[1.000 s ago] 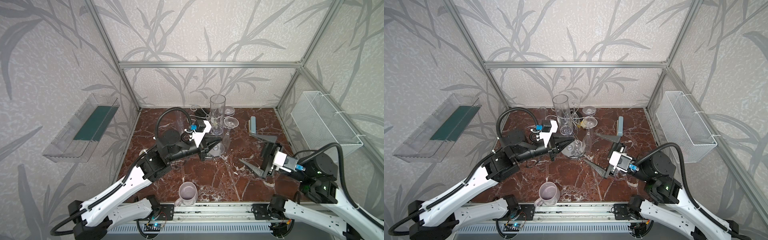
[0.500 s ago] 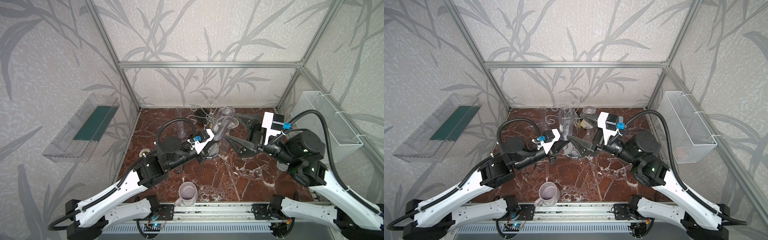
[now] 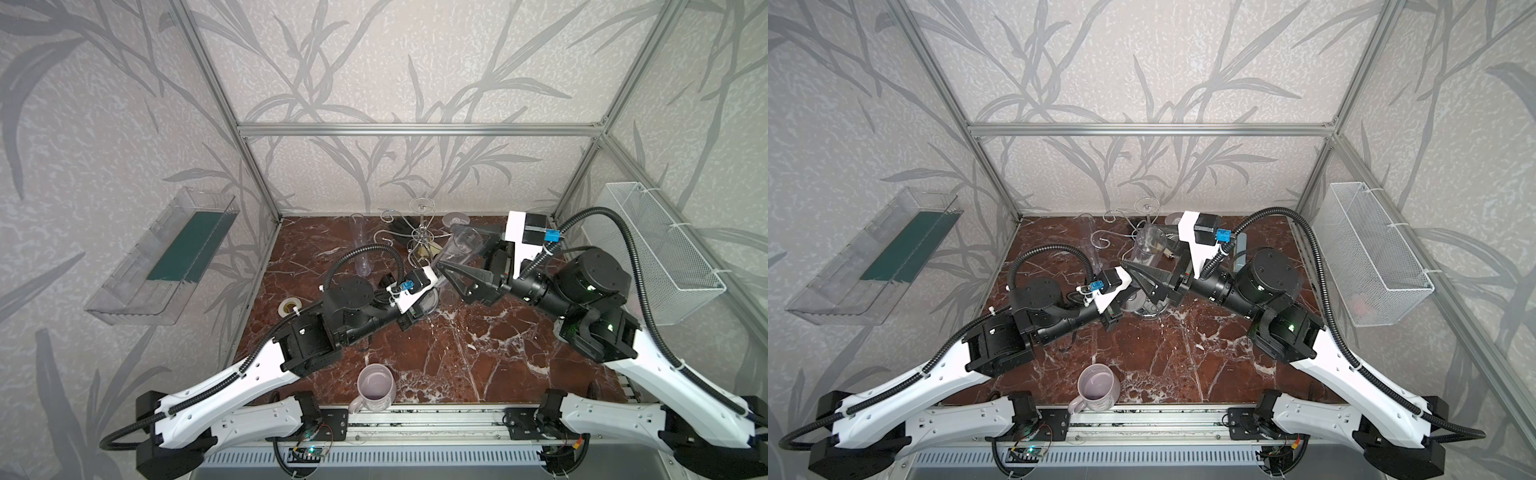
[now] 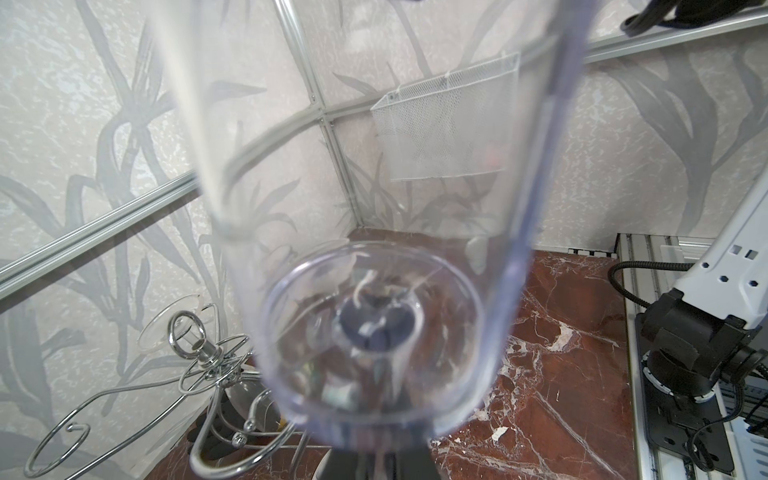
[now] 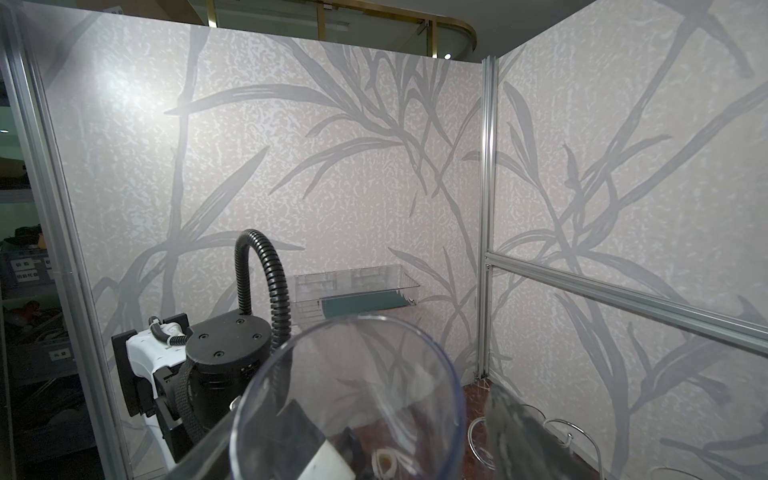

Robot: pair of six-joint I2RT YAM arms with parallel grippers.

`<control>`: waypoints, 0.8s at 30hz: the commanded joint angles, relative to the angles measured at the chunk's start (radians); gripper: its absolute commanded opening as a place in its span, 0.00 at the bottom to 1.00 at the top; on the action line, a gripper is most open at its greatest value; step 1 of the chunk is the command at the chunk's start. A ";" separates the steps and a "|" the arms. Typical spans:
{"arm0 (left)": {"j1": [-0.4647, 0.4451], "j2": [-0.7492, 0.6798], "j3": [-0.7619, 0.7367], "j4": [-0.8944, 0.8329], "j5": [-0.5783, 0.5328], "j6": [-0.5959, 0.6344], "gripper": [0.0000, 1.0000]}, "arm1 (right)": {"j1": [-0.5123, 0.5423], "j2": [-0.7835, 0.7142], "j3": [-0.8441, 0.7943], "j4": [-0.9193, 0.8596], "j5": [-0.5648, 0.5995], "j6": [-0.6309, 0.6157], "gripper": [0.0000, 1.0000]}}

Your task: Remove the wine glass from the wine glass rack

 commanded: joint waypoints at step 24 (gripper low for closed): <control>-0.009 -0.024 -0.010 0.011 0.003 0.014 0.52 | 0.007 -0.053 -0.037 0.019 0.007 -0.070 0.36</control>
